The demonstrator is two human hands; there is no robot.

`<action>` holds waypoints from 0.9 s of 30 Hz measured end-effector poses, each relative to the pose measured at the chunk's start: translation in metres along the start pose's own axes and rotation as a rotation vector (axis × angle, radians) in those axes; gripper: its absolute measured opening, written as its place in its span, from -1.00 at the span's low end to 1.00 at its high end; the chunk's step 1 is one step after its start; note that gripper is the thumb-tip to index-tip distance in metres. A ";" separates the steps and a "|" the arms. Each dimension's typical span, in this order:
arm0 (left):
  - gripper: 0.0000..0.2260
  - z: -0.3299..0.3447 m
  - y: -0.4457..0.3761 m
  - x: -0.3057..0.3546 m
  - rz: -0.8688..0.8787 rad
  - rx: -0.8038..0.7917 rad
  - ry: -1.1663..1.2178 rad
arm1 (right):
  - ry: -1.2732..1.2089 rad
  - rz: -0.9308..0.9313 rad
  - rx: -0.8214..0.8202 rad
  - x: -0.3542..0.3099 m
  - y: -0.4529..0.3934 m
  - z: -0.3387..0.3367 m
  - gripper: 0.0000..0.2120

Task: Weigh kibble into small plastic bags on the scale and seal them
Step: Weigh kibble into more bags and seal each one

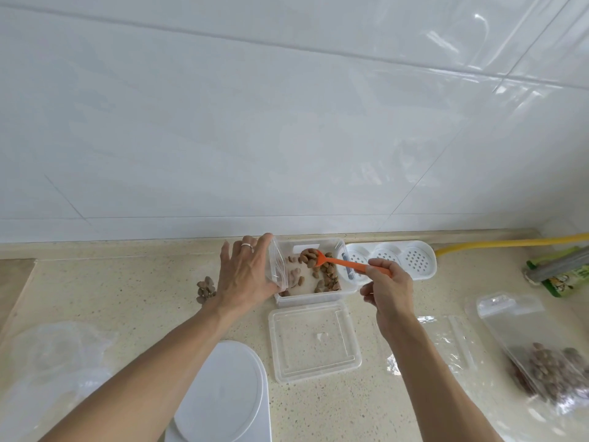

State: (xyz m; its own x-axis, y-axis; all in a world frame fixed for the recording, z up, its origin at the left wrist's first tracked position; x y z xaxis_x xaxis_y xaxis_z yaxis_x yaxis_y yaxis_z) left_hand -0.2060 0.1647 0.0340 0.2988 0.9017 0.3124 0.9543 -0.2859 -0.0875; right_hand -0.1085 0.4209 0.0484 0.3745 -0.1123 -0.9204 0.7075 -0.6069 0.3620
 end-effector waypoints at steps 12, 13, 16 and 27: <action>-0.13 0.010 -0.004 -0.003 -0.073 -0.089 0.074 | 0.452 -0.446 -0.217 -0.057 0.042 0.069 -0.88; -0.13 0.010 -0.005 -0.003 -0.073 -0.094 0.075 | 0.415 -0.401 -0.184 -0.053 0.038 0.064 -0.88; -0.19 0.009 -0.010 0.005 -0.044 -0.078 0.072 | 0.218 -0.196 -0.097 -0.032 0.022 0.043 -0.87; -0.21 0.012 -0.019 0.022 0.014 -0.102 0.040 | -0.211 0.124 0.054 0.012 -0.002 -0.014 -0.85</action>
State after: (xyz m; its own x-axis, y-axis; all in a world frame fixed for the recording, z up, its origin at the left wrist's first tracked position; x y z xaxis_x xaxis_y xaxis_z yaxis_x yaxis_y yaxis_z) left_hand -0.2170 0.1941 0.0311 0.3094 0.8843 0.3496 0.9434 -0.3315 0.0036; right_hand -0.0967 0.4321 0.0390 0.3188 -0.3466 -0.8822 0.6289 -0.6190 0.4705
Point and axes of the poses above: each hand's wrist, its own y-axis away from the middle knuckle, its own z-axis out of the palm, x = y × z, the point moved 10 cm from there along -y, towards the middle knuckle, and after that the axes turned 2 degrees about -y, right-handed, at the moved point
